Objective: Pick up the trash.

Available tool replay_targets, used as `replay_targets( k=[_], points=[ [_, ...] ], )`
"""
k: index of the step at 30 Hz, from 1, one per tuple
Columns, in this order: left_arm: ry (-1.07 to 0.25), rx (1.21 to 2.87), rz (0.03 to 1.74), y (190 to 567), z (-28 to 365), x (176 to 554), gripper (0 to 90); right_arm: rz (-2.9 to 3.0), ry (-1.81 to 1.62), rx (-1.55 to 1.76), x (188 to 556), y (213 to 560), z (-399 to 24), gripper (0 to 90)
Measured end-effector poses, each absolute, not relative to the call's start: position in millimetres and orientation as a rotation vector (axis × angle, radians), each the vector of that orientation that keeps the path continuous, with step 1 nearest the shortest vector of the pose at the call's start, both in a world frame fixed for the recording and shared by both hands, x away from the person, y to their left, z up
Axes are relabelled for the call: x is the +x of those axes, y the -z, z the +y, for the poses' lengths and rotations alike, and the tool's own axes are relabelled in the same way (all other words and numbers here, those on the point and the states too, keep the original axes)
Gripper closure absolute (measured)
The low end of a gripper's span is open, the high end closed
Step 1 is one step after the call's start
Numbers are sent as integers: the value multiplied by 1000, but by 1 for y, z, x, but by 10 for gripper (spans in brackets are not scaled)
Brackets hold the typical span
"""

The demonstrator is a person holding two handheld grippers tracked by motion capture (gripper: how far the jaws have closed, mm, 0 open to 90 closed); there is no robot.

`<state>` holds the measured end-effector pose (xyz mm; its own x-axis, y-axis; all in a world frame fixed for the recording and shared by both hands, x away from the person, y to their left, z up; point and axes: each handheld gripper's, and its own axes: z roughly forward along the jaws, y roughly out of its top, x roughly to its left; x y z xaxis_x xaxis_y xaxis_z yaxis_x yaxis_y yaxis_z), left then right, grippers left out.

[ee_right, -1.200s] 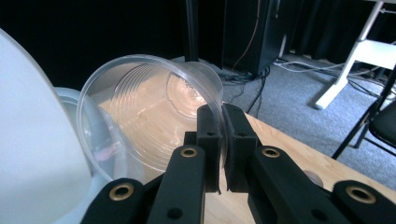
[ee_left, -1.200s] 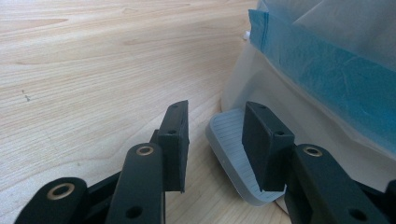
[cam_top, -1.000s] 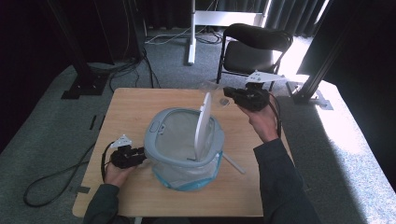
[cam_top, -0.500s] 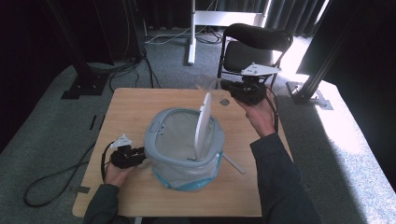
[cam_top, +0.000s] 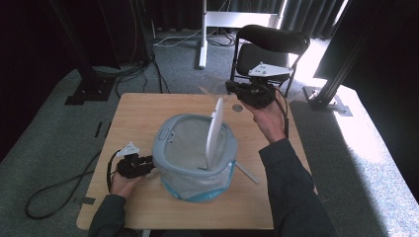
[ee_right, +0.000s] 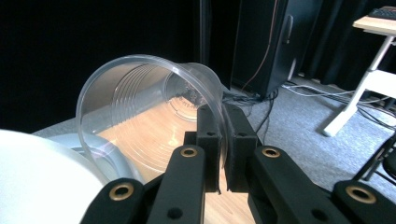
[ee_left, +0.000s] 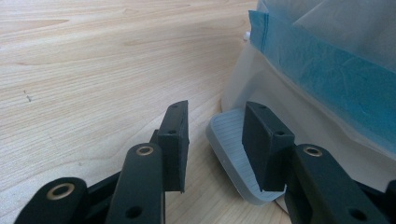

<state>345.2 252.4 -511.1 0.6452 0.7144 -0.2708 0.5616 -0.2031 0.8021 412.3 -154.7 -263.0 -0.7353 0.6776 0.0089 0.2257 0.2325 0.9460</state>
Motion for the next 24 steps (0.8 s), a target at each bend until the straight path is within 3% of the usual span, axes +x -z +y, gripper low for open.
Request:
replay_targets(
  k=[24],
  points=[
    [-196, 1882, 1009, 511, 253, 345, 612, 2147, -1554, 706, 399, 251, -126, 861]
  ],
)
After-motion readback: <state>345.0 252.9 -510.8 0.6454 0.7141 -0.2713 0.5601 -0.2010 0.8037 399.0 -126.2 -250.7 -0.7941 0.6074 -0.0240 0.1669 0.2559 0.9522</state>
